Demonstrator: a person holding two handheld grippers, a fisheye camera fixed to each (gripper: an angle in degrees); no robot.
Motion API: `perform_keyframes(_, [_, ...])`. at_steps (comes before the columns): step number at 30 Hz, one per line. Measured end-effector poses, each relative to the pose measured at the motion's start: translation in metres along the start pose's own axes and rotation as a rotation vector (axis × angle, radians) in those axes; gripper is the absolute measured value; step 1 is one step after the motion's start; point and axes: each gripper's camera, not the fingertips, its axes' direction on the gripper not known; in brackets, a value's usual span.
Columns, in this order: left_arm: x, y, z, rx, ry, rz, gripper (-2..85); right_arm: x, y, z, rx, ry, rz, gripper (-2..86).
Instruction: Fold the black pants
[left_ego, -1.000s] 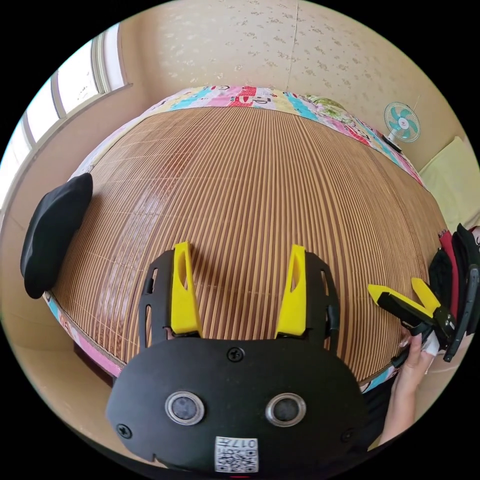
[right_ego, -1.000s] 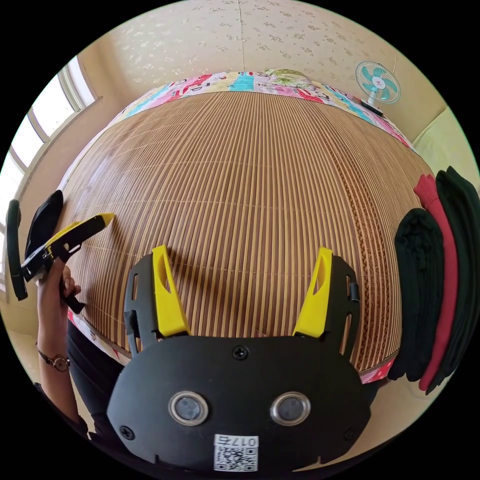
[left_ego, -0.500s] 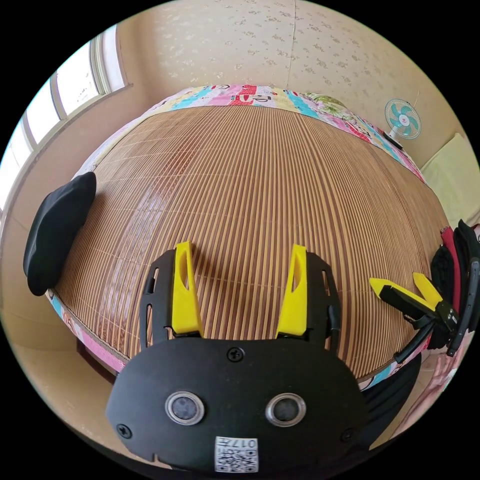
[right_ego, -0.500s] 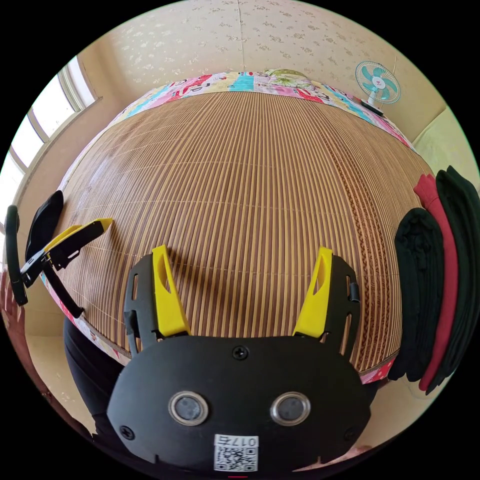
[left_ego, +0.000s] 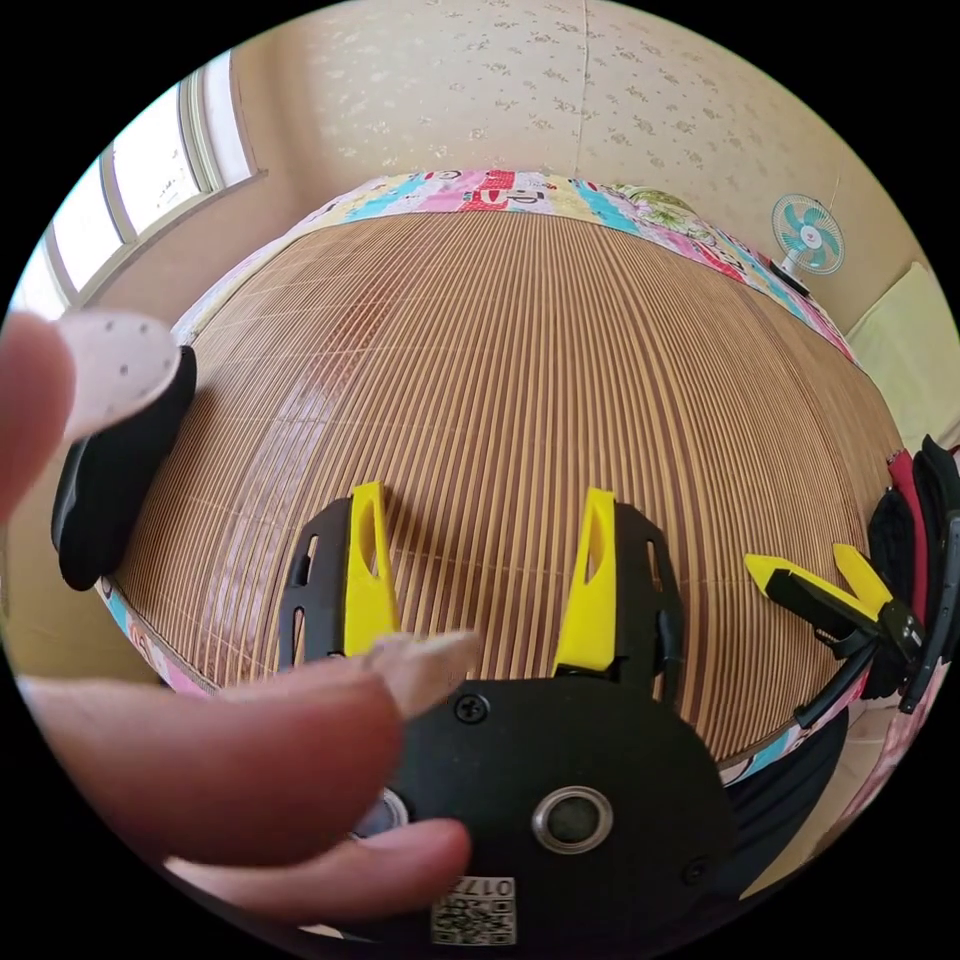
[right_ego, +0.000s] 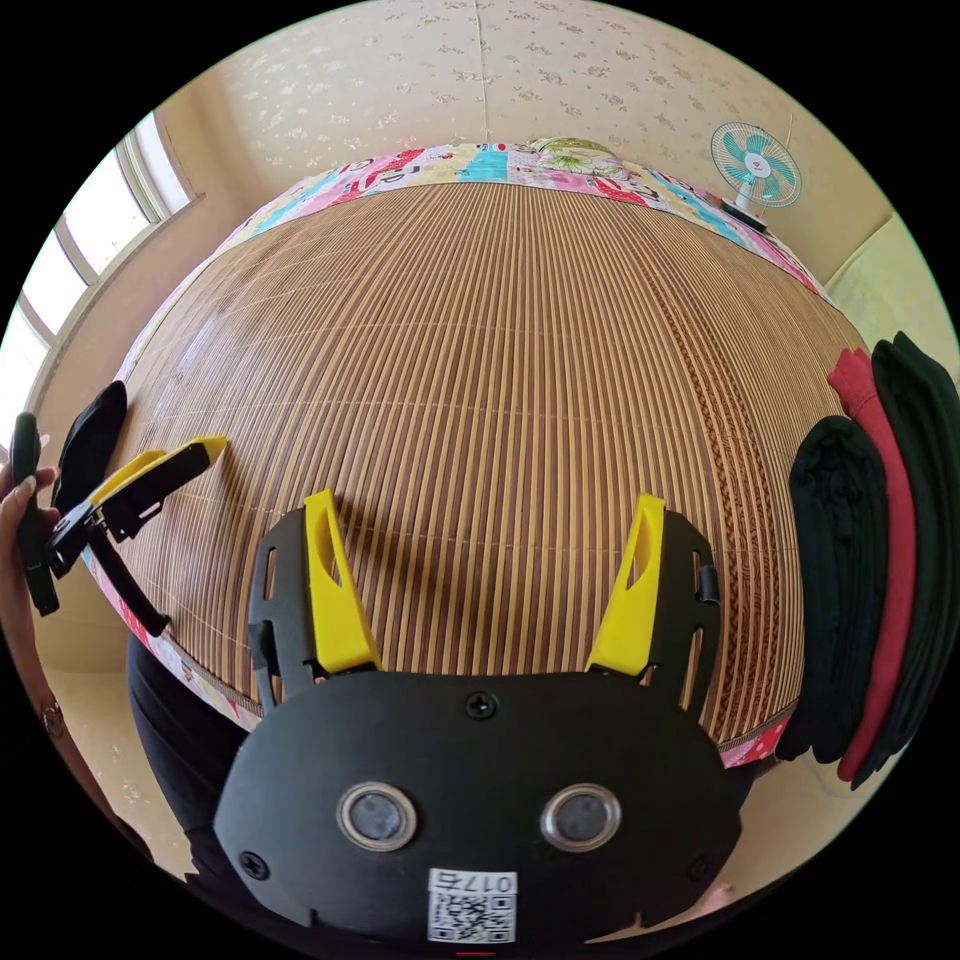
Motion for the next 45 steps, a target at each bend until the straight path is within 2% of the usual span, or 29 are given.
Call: perform_keyframes(45, [-0.026, 0.005, -0.001, -0.002, -0.010, -0.018, 26.0, 0.021, -0.008, -0.006, 0.001, 0.016, -0.003, 37.5])
